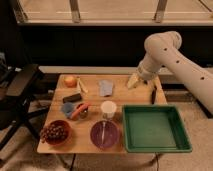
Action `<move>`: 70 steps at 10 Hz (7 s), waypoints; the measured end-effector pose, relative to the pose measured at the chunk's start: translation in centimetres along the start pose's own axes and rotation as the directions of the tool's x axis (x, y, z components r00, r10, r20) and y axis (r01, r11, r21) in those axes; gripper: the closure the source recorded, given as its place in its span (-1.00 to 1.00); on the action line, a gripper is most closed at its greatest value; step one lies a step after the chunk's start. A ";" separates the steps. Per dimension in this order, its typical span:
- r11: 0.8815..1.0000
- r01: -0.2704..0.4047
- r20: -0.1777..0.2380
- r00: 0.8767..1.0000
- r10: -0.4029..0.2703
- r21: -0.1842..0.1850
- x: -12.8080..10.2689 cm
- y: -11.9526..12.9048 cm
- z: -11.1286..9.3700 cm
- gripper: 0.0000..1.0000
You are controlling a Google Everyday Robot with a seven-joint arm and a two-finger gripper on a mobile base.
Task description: Place apple in plastic cup
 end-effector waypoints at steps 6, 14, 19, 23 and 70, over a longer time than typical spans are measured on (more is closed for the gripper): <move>1.000 0.000 0.000 1.000 0.000 0.000 0.0 0.0 0.0 -0.46; 1.000 0.000 0.000 1.000 0.000 0.000 0.0 0.0 0.0 -0.46; 1.000 0.001 0.000 1.000 -0.001 0.001 0.0 0.0 0.0 -0.46; 0.998 0.049 -0.055 0.997 -0.046 0.043 1.5 -2.6 0.4 -0.46; 0.828 0.407 -0.533 0.831 -0.160 0.386 23.2 -29.7 18.6 -0.46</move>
